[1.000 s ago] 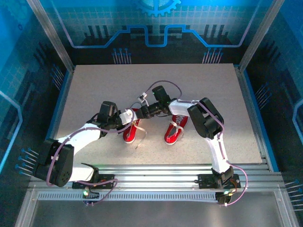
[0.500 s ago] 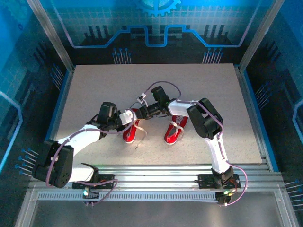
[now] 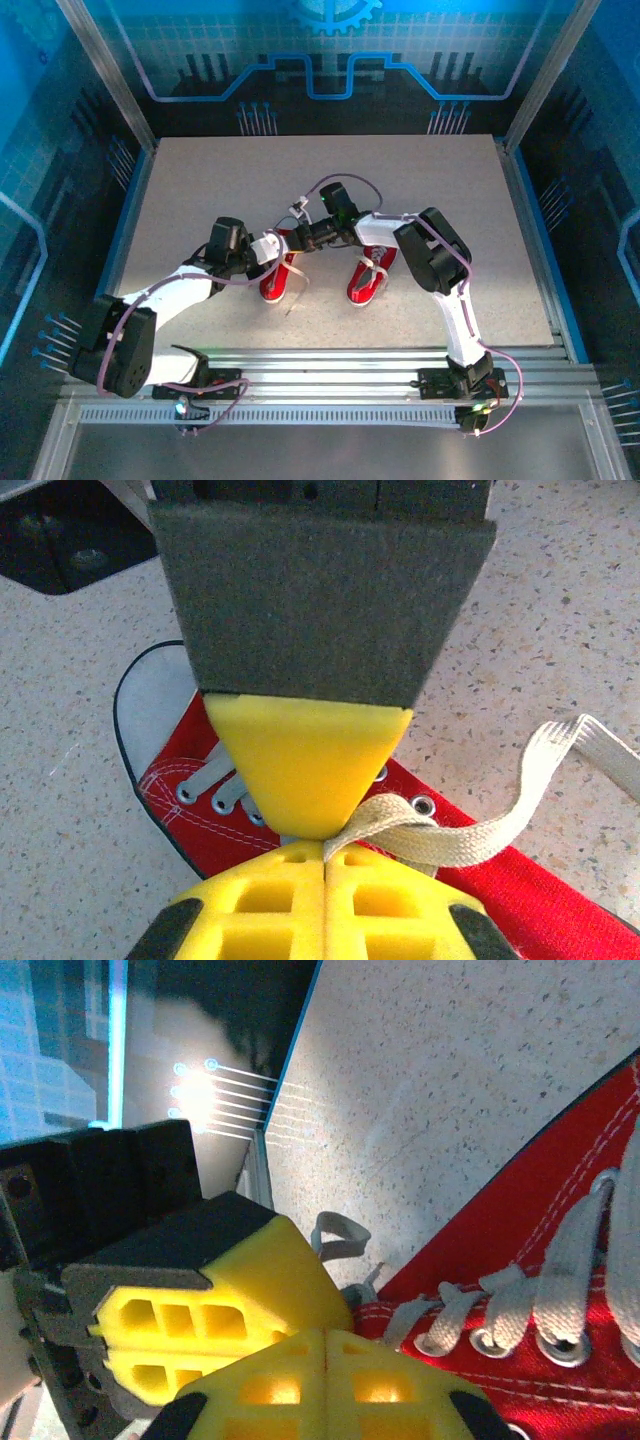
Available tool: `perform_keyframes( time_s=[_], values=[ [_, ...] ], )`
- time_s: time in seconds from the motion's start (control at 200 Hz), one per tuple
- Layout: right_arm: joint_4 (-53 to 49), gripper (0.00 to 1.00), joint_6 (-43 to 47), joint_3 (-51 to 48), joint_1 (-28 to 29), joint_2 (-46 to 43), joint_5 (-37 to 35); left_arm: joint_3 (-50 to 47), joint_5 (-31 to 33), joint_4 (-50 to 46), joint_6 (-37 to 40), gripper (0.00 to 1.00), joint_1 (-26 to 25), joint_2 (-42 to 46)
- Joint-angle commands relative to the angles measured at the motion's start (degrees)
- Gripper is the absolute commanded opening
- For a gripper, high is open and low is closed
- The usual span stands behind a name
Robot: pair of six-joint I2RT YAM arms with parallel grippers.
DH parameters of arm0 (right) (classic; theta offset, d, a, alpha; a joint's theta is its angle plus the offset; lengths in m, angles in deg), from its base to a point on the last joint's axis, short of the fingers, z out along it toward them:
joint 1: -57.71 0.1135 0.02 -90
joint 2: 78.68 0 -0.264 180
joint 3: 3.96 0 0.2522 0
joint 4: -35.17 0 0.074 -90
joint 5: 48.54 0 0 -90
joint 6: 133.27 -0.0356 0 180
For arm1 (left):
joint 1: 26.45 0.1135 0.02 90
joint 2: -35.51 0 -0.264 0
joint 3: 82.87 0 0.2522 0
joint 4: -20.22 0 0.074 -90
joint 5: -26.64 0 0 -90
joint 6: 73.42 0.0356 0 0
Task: Tie the shoes
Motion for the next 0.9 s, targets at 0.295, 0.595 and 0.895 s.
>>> perform_keyframes(
  time_s=[0.295,0.595,0.895],
  values=[
    [1.3,0.00,1.7,-3.2,-1.0,-4.9,-3.0,-0.8,0.2,2.1,0.0,0.08,-0.5,1.1],
    [1.5,0.17,4.0,-3.9,-0.3,-5.3,-2.0,0.3,-0.1,1.3,-0.5,0.11,-0.4,-0.4],
    [-9.1,0.36,16.7,-3.3,0.8,-7.5,-5.8,0.3,0.2,1.7,-0.9,0.14,-0.4,-0.7]
  ],
)
